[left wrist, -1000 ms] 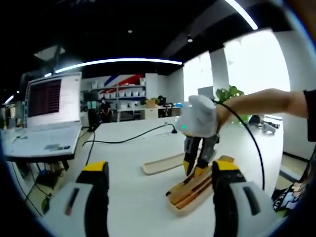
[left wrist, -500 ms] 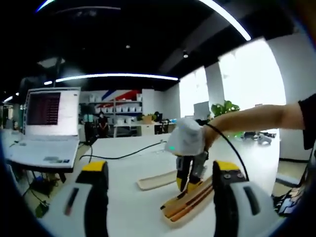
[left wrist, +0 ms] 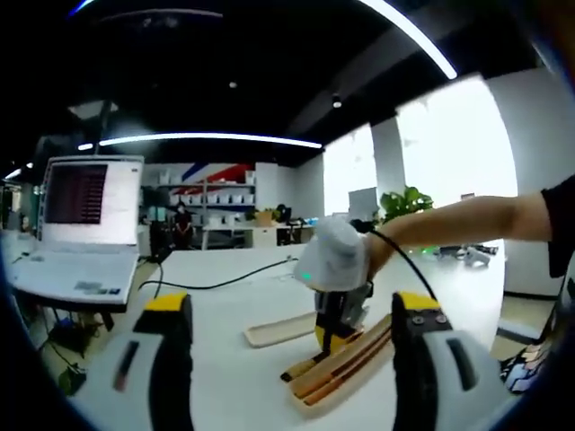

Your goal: Arrange the utensils inside the cutlery case until each visible utensil rests in its matching compartment.

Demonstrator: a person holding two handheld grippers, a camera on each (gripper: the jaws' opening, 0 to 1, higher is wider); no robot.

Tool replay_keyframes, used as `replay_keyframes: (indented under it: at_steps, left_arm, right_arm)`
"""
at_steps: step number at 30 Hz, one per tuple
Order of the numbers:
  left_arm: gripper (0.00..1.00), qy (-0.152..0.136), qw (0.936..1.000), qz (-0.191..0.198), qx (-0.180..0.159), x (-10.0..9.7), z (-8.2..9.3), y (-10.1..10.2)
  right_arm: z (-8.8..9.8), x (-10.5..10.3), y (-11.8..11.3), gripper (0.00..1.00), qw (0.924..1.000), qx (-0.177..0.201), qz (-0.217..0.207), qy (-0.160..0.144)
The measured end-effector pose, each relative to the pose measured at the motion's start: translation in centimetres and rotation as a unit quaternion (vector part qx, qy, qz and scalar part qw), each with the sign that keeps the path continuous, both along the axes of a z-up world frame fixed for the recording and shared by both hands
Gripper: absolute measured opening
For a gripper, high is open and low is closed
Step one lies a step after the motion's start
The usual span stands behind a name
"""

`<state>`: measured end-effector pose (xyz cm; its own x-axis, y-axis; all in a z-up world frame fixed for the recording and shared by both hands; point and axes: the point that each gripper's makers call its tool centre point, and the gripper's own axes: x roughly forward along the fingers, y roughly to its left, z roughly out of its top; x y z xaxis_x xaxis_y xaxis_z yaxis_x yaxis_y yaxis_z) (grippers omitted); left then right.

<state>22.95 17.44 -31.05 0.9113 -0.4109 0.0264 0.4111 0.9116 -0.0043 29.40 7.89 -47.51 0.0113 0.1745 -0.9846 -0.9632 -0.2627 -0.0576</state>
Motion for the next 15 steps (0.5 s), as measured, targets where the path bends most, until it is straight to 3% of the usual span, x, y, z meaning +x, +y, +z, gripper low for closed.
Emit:
replay_keyframes:
  at_steps: [7, 15]
  left_arm:
    - [1.00, -0.001, 1.0000, -0.003, 0.000, -0.06, 0.04, 0.00]
    - [1.00, 0.002, 1.0000, -0.008, 0.003, -0.09, -0.04, -0.16]
  right_arm:
    - [0.01, 0.10, -0.02, 0.03, 0.9996, -0.021, -0.012, -0.012]
    - [0.02, 0.13, -0.09, 0.03, 0.9995, -0.019, -0.015, -0.020]
